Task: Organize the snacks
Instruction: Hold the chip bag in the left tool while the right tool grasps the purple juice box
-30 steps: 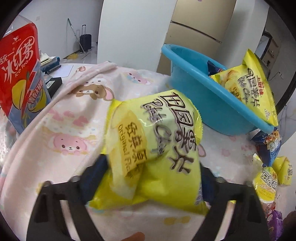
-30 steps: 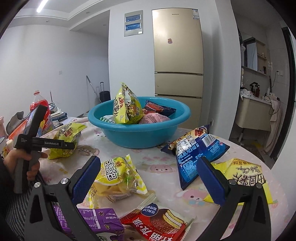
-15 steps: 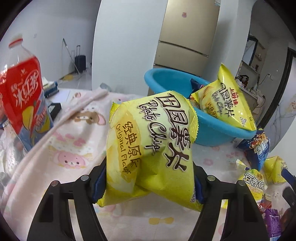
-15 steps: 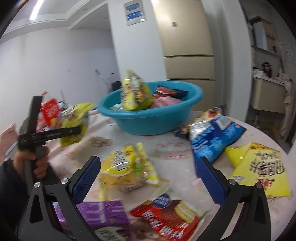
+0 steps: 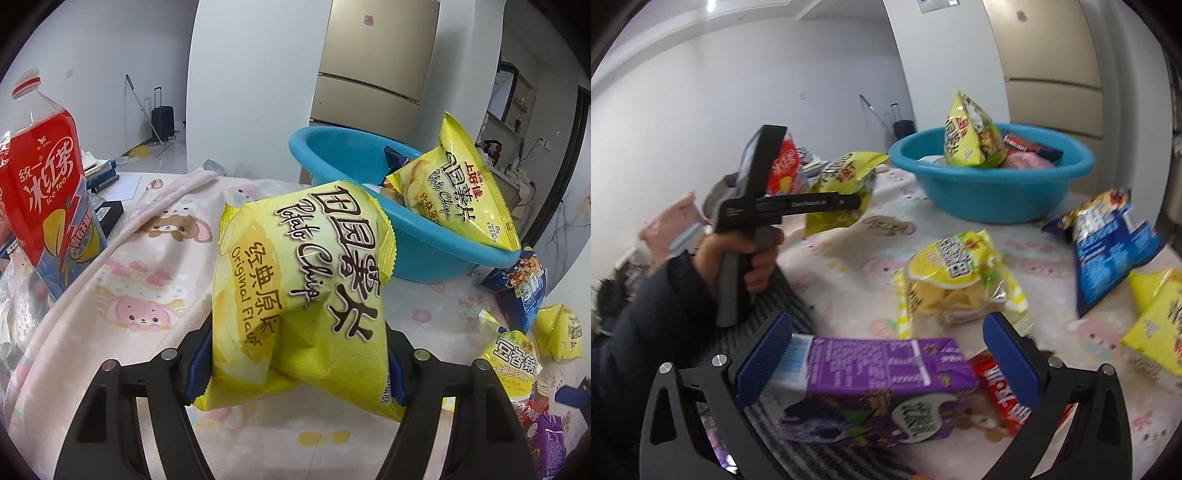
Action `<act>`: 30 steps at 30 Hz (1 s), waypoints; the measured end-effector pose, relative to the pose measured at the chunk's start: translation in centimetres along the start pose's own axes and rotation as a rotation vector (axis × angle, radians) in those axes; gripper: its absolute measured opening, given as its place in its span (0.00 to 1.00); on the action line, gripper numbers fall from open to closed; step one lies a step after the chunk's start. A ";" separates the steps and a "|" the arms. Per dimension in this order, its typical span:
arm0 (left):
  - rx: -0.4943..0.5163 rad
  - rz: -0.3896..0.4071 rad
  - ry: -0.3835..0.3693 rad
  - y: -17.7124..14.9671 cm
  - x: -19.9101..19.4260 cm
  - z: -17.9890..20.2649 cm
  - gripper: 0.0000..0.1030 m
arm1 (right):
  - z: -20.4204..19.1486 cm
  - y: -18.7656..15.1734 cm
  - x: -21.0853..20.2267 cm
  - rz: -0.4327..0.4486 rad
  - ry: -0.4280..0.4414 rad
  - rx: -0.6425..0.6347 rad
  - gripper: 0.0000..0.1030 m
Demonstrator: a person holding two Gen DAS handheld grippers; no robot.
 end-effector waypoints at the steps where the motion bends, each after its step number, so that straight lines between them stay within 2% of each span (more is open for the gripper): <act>1: 0.000 -0.002 0.000 0.0 0.1 0.0 0.73 | 0.1 -0.3 -0.1 -0.007 0.034 0.023 1.00; 4: 0.005 -0.009 0.002 -0.2 0.2 0.1 0.73 | 0.1 -0.7 -0.2 -0.019 0.110 0.069 1.00; 9: 0.009 -0.009 0.002 -0.1 0.2 0.1 0.73 | -0.3 -0.9 0.7 -0.055 0.139 0.099 1.00; 17: 0.010 -0.026 0.011 -0.2 0.5 0.0 0.73 | -0.6 -1.1 0.7 -0.071 0.252 0.176 1.00; 30: 0.004 -0.045 0.023 -0.3 0.8 -0.1 0.74 | -1.8 -0.6 0.2 -0.055 0.223 0.106 1.00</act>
Point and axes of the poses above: each gripper's, at about its wrist camera, not at the fingertips, and x roughly the way its jaws point, z to its right, y to its top, the point moved 8 cm from there along x, roughly the way its jaws point, and after that the axes turned 9 degrees about y, right-handed, at the moved point
